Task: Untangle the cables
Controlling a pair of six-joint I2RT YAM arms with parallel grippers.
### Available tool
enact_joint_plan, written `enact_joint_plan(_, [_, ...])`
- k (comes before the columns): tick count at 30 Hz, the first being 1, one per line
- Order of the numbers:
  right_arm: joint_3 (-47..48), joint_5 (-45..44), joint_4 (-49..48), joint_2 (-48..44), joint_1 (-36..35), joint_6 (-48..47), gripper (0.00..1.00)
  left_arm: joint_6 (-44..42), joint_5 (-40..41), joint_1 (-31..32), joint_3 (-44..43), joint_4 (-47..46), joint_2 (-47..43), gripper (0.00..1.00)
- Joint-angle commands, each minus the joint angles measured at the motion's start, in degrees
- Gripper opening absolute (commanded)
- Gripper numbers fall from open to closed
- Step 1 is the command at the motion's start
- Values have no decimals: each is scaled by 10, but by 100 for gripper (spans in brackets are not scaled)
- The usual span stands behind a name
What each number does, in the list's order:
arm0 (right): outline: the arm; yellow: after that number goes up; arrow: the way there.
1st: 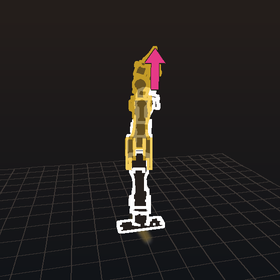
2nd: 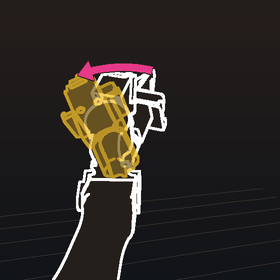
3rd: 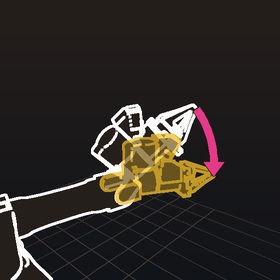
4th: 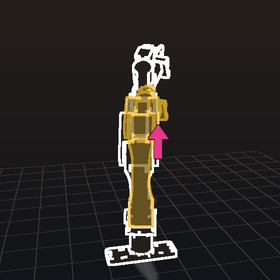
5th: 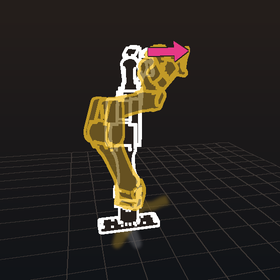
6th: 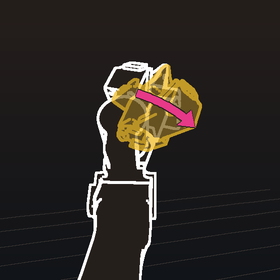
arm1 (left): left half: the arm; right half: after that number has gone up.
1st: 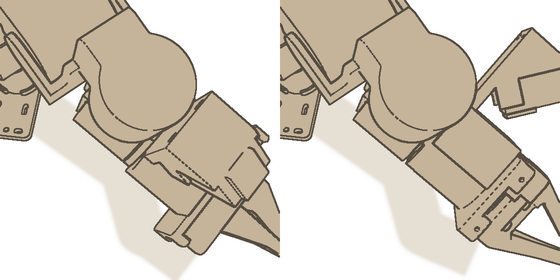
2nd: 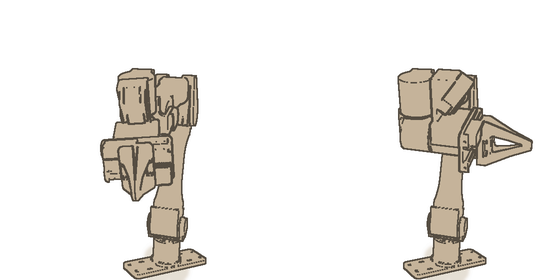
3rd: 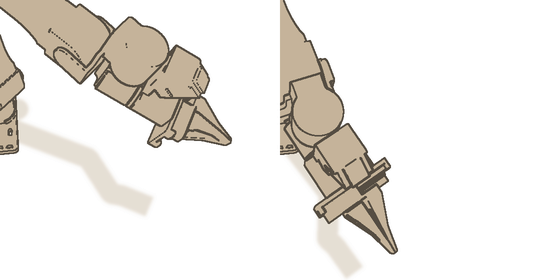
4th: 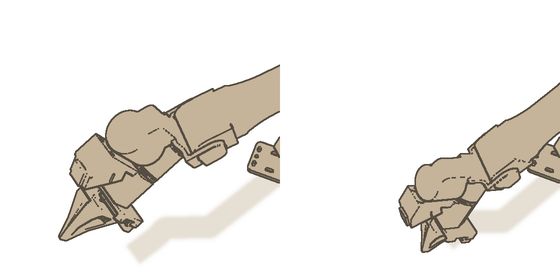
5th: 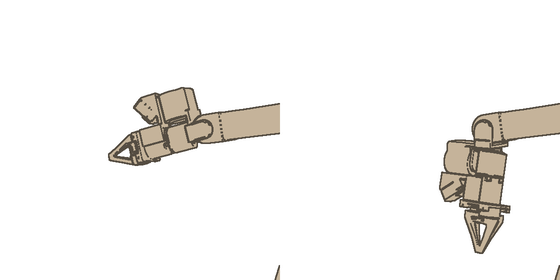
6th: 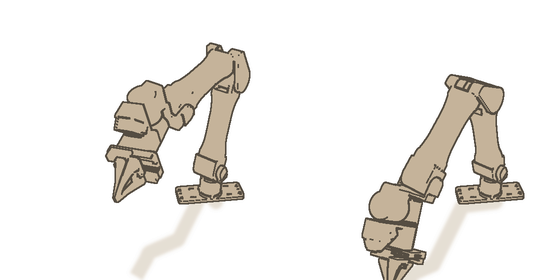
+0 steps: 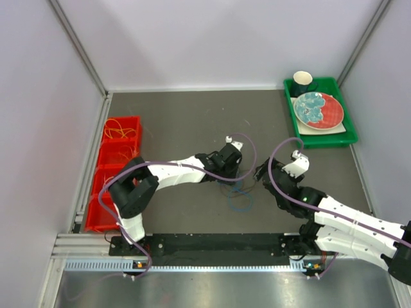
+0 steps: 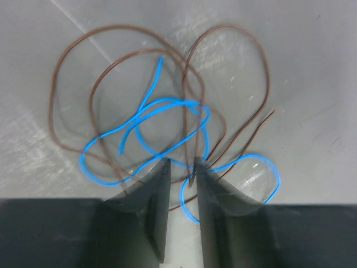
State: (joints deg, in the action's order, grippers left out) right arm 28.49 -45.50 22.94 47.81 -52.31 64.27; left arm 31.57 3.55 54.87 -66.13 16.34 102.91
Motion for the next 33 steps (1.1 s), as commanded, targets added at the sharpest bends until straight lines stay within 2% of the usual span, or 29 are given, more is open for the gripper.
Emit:
enact_joint_plan(1, [5, -4, -18, 0, 3, -5, 99, 4, -15, 3, -44, -17, 27, 0])
enact_joint_plan(4, [6, -3, -18, -1, 4, -5, 99, 6, 27, 3, -104, 46, 26, 0])
enact_joint_plan(7, [5, -3, -17, 0, 4, -4, 99, -14, 88, 3, -198, 146, -1, 0])
enact_joint_plan(8, [5, -3, -17, -1, 4, -4, 99, -20, 109, 2, -255, 190, -9, 0])
enact_joint_plan(14, [5, -2, -18, 0, 5, -4, 99, -64, 157, 2, -456, 251, -83, 0])
enact_joint_plan(18, [3, -2, -16, -4, 5, -4, 99, -78, 172, 3, -546, 273, -114, 0])
enact_joint_plan(21, [2, -3, -17, -7, 5, -3, 99, -78, 184, 3, -529, 262, -158, 0])
enact_joint_plan(26, [0, 0, -18, -10, 6, -3, 99, -53, 223, 2, -388, 247, -239, 0])
enact_joint_plan(33, [-3, 3, -24, -13, 7, -7, 99, 36, 234, 3, -178, 262, -336, 0])
